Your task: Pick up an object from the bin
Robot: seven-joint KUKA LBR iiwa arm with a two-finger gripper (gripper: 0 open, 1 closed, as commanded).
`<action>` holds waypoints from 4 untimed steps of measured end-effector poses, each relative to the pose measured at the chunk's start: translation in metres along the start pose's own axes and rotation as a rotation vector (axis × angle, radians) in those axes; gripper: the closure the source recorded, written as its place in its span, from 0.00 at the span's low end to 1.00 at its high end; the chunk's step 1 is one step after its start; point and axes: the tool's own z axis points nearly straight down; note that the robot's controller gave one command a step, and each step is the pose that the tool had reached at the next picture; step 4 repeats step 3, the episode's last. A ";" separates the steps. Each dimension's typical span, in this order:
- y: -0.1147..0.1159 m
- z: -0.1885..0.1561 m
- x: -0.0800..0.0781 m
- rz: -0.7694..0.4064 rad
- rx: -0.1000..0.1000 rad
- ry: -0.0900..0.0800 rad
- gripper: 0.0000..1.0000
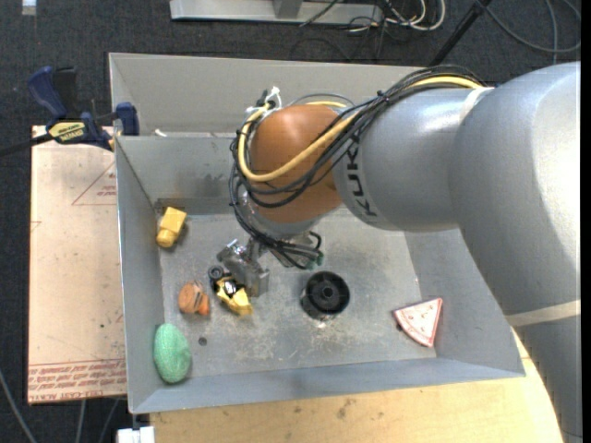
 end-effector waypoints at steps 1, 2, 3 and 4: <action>0.000 -0.008 0.000 0.001 0.000 0.002 1.00; 0.000 -0.014 0.000 0.000 0.000 0.003 1.00; 0.000 -0.019 0.000 0.001 0.000 0.003 1.00; 0.000 -0.019 0.000 0.001 0.000 0.003 1.00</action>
Offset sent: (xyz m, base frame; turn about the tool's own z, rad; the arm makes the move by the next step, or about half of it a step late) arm -0.0002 0.0001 0.0105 0.0000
